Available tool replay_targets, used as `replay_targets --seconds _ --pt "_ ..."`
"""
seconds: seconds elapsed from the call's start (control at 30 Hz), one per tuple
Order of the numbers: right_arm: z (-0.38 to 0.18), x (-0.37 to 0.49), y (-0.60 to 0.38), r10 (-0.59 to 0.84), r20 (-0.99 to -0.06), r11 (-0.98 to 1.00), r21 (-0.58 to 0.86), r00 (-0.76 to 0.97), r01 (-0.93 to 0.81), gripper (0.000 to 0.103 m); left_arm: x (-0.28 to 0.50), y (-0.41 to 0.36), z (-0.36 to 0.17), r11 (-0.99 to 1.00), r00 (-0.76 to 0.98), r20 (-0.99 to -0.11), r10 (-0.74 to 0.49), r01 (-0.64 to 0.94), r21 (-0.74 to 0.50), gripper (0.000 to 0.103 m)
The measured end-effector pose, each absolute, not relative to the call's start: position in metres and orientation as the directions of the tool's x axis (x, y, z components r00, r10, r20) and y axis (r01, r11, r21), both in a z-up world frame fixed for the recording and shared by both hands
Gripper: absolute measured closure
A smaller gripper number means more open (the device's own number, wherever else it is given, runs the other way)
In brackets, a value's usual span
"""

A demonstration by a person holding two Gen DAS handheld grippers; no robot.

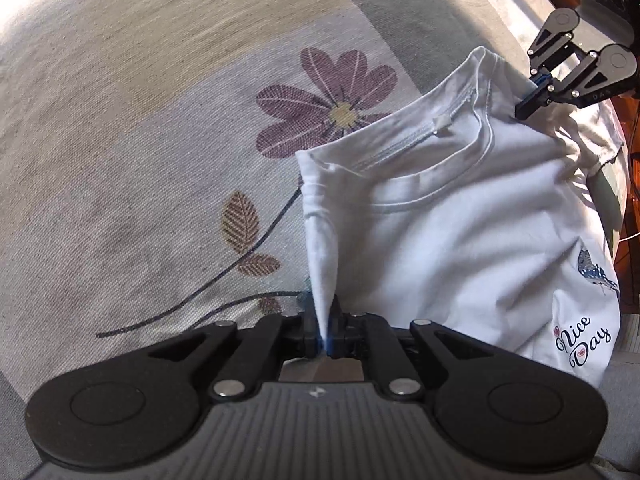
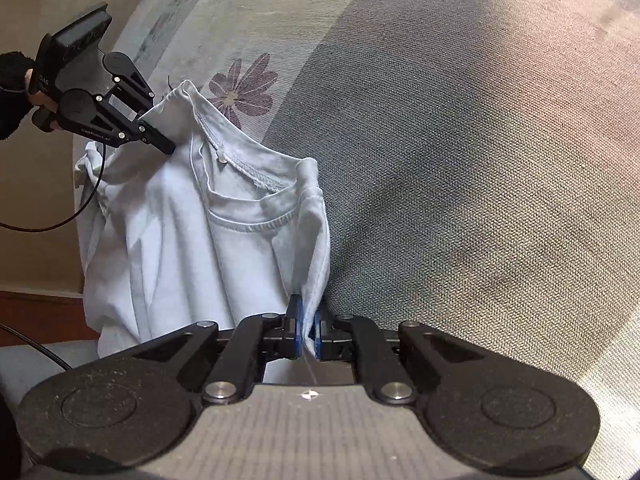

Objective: Fold clothes
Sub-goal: 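Lift the shirt with both grippers, flip it and lay it flat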

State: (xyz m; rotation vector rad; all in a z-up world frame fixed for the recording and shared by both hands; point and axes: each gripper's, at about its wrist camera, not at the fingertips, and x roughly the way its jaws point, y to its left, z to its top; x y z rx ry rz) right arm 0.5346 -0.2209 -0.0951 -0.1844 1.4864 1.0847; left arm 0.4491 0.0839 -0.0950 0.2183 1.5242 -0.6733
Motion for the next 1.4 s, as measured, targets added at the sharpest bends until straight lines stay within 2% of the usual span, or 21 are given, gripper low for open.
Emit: replay_targets --seconds 0.07,0.2,0.37,0.53,0.73,0.93,1.0,1.03,1.07,1.13,1.23,1.33,1.4 --pt "-0.079 0.512 -0.215 0.430 -0.888 0.553 0.400 -0.161 -0.731 0.097 0.439 0.081 -0.085 0.802 -0.032 -0.970 -0.240 0.557 -0.217 0.099" --pt "-0.054 0.501 -0.222 0.392 -0.920 0.608 0.244 0.018 -0.755 0.098 0.434 0.083 -0.061 0.800 0.093 -0.976 -0.196 0.590 -0.104 0.100" --pt "-0.038 0.510 -0.225 0.328 -0.925 0.677 0.088 0.192 -0.731 0.098 0.447 0.076 -0.039 0.796 0.214 -0.962 -0.170 0.605 -0.006 0.100" --pt "-0.031 0.526 -0.224 0.255 -0.911 0.732 -0.038 0.325 -0.681 0.099 0.475 0.045 -0.045 0.778 0.288 -0.951 -0.109 0.621 0.099 0.100" --pt "-0.042 0.557 -0.220 0.199 -0.886 0.786 -0.111 0.419 -0.609 0.100 0.502 0.043 -0.060 0.817 0.355 -0.933 -0.057 0.554 0.160 0.100" --pt "-0.060 0.570 -0.215 0.169 -0.880 0.800 -0.140 0.444 -0.583 0.100 0.507 0.050 -0.074 0.834 0.349 -0.936 -0.040 0.527 0.161 0.099" --pt "-0.067 0.570 -0.214 0.168 -0.885 0.801 -0.134 0.434 -0.584 0.100 0.506 0.053 -0.079 0.838 0.352 -0.936 -0.023 0.518 0.174 0.093" --pt "-0.071 0.571 -0.213 0.168 -0.888 0.801 -0.130 0.427 -0.585 0.099 0.505 0.055 -0.077 0.848 0.352 -0.935 -0.033 0.506 0.161 0.093" --pt "-0.071 0.569 -0.214 0.165 -0.884 0.809 -0.133 0.438 -0.573 0.096 0.504 0.058 -0.075 0.857 0.353 -0.935 -0.043 0.494 0.147 0.093" --pt "-0.063 0.562 -0.221 0.168 -0.866 0.835 -0.129 0.470 -0.535 0.082 0.502 0.065 -0.068 0.875 0.357 -0.932 -0.058 0.467 0.124 0.092" --pt "-0.037 0.542 -0.241 0.205 -0.832 0.878 -0.076 0.516 -0.472 0.075 0.487 0.072 -0.052 0.879 0.380 -0.923 -0.062 0.459 0.131 0.090" --pt "-0.019 0.511 -0.251 0.226 -0.815 0.902 -0.031 0.533 -0.430 0.064 0.460 0.074 -0.036 0.876 0.387 -0.921 -0.049 0.460 0.147 0.078" --pt "-0.012 0.482 -0.260 0.233 -0.825 0.910 -0.001 0.515 -0.414 0.060 0.434 0.077 -0.028 0.882 0.369 -0.928 -0.057 0.454 0.126 0.060"
